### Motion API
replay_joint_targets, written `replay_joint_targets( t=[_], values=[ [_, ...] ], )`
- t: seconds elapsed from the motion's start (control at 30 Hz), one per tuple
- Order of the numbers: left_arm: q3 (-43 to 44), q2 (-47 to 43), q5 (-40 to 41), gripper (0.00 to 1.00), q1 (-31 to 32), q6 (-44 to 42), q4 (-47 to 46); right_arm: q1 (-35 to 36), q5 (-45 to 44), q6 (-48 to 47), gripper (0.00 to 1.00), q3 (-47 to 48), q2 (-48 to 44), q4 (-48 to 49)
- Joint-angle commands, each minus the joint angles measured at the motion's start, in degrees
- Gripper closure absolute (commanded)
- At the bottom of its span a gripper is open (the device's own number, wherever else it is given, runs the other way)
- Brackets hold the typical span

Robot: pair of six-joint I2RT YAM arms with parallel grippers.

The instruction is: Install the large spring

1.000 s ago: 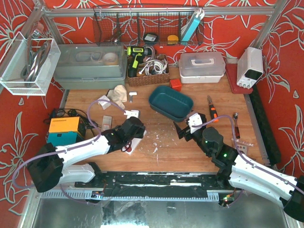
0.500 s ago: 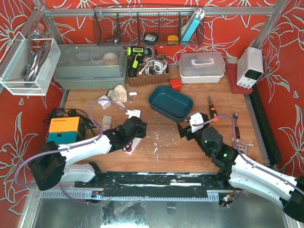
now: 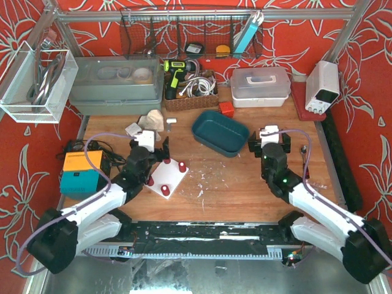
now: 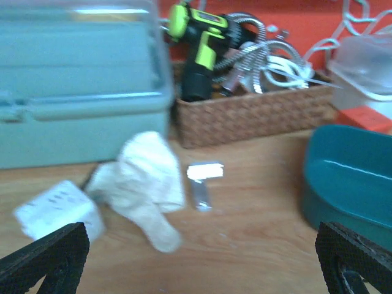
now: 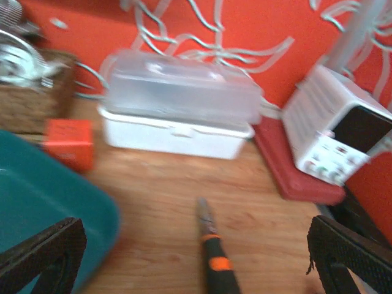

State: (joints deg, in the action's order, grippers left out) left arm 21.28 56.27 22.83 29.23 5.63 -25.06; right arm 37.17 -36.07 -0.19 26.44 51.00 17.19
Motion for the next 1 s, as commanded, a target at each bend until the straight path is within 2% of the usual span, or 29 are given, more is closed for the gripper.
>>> replay_joint_targets(
  t=[0.0,0.17,0.33,0.47,0.67,0.8,0.97],
  values=[
    [-2.5,1.0,0.6,0.00,-6.7,-11.1,-12.2,-6.4,-5.5,0.2,0.01,0.6,6.1,5.8],
    [-6.1,5.3,-2.1,0.00,-12.2,-11.2,-16.9,-13.0,-0.4,-3.3,0.01,-0.7,10.4,7.4],
    [-11.9,6.9,-8.4,0.00,-16.9,-8.7,-24.0,-19.4,6.2,-1.2,0.01,-3.8,14.0,11.1],
    [-15.4,8.0,-10.9,0.00,-17.5,-10.6,-30.0,-22.0,9.4,-2.0,0.01,-5.1,17.4,13.0],
    [-19.0,9.7,-13.1,0.00,-18.3,-12.0,-40.4,-24.3,15.8,-4.1,0.01,-10.7,21.2,27.5],
    [-19.3,16.0,-16.6,0.00,-19.2,-12.4,-47.7,-26.8,20.0,-3.1,0.01,-10.9,24.9,30.6],
    [-18.7,20.5,-16.5,0.00,-20.6,-10.9,-49.9,-27.8,20.4,-2.4,0.01,-11.0,30.7,36.3]
  ],
)
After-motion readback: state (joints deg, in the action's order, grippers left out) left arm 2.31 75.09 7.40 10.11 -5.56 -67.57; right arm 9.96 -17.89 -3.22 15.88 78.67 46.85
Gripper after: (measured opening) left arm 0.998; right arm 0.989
